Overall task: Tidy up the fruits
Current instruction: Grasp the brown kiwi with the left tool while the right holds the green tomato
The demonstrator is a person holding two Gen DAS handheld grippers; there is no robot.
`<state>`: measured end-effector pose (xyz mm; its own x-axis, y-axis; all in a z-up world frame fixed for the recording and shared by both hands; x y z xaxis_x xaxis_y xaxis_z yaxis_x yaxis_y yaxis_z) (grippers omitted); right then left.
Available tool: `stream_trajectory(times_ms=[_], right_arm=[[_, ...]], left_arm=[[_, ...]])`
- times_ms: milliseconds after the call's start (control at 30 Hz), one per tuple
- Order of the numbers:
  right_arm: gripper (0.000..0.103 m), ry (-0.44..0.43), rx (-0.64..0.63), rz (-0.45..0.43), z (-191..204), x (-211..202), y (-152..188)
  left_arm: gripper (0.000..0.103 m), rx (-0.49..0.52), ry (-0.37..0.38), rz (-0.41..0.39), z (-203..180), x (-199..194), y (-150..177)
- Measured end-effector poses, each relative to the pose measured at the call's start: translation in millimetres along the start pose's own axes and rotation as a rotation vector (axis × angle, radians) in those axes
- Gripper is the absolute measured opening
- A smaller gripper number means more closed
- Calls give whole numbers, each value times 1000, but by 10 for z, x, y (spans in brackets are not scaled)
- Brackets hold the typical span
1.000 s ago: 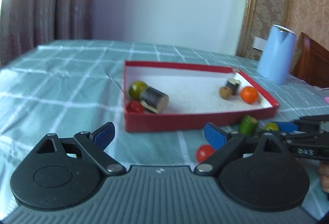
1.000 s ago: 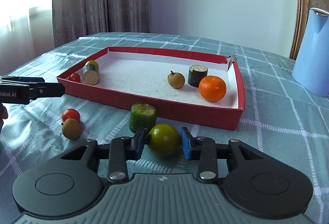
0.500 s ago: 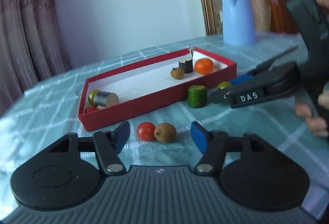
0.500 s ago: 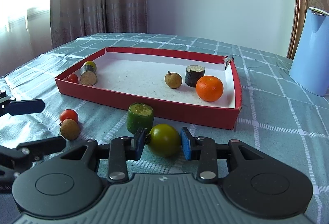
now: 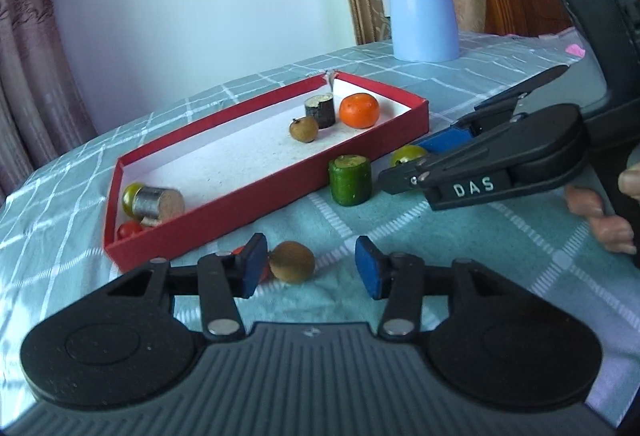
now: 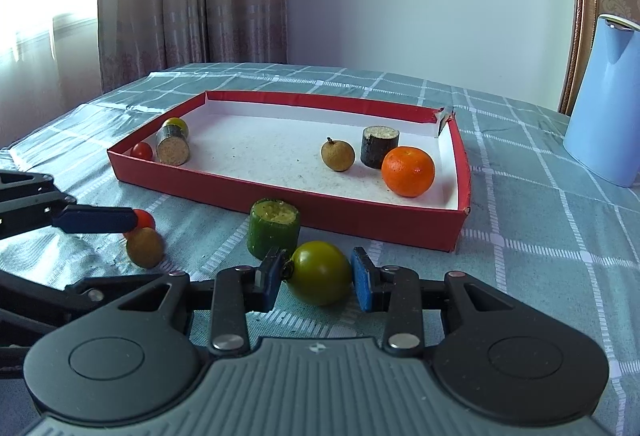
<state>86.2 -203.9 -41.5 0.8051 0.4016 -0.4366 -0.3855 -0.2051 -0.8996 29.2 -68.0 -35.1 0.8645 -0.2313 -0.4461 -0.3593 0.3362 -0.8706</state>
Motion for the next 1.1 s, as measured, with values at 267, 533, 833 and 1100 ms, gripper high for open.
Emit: stream_trajectory(times_ms=[267,533,833,1100], right_arm=[[36,25,26,-15,-72,-34,-6],[36,45,43,7,-122,-1,17],[36,46,43,9,-125,1,23],[36,45,43,8,-129,-2,20]], left_arm=[[46,42,32,20,-31,140,-72],[40,76,39,29,-40,144,-58],[24,29,62,45,93,244,-129],[20,35,19,19,65,187,-119]])
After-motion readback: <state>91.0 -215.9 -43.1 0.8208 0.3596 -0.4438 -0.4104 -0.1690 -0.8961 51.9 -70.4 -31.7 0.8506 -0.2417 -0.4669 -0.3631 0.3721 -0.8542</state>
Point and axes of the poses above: each gripper's, at about its wrist camera, not at the fingertips, and x roughly the way its jaws point, z to its left, y to its underside, the point moved 4 cm from there along x, roughly the way its jaws point, and after that the axes turned 5 degrees about -z, right-handed, at the moved point
